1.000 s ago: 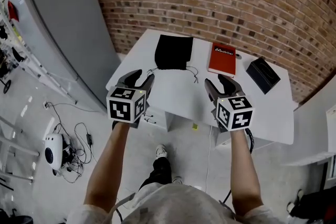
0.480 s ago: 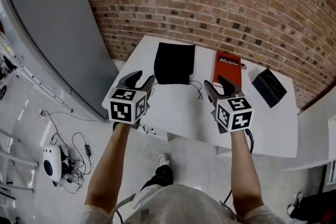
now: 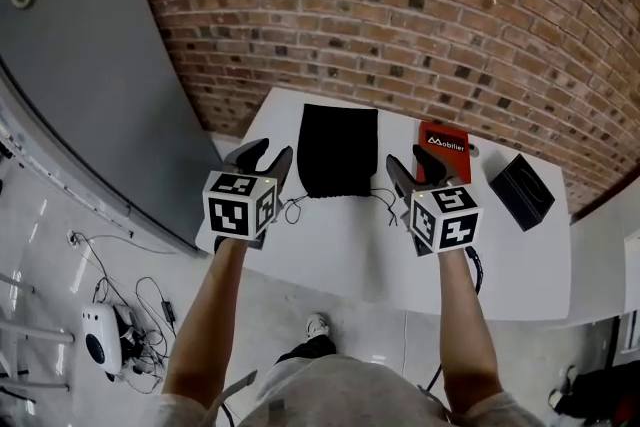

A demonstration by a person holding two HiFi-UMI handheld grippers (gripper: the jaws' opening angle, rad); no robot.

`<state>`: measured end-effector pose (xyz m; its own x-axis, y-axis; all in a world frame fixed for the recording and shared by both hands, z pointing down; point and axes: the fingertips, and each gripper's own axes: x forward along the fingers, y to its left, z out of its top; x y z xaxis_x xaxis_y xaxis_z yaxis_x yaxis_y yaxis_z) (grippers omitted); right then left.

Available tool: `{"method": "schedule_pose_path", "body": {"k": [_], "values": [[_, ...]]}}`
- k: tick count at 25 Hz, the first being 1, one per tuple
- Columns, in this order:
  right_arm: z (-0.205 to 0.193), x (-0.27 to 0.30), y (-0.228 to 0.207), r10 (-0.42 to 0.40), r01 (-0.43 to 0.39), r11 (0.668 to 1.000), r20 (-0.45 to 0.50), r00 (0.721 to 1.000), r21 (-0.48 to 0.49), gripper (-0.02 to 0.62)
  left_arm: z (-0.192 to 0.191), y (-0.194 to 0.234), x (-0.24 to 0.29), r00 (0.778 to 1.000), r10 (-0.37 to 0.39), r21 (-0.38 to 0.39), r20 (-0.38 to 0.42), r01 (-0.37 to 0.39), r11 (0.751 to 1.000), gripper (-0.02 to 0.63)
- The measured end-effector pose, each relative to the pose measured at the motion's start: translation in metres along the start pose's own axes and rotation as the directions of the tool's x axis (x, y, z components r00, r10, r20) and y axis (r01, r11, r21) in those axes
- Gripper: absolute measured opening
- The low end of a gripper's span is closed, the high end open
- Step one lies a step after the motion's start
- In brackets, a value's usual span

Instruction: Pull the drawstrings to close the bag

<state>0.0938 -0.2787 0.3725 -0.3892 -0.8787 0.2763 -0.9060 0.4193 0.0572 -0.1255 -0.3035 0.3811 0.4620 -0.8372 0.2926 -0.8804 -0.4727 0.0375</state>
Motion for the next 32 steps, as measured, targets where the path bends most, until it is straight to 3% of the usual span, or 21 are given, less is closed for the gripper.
{"method": "schedule_pose_path", "body": {"k": [7,17,32], "values": [[0.016,0.044,-0.011,-0.026,0.026,1.0,-0.016,1.0,-0.007,0.221,0.014,0.034,0.04,1.0,-0.03,-0.01,0.009,0.03,1.0,0.178],[0.019,0.07,-0.025,-0.042,0.043,0.999,-0.032,0.999,0.002,0.229,0.022,0.048,0.069,0.999,-0.049,-0.007,0.004,0.049,0.999,0.178],[-0.003,0.087,-0.056,0.051,-0.053,0.998,-0.07,0.996,-0.033,0.229,0.01,0.03,0.093,0.998,-0.033,0.044,-0.049,0.035,0.998,0.179]]}}
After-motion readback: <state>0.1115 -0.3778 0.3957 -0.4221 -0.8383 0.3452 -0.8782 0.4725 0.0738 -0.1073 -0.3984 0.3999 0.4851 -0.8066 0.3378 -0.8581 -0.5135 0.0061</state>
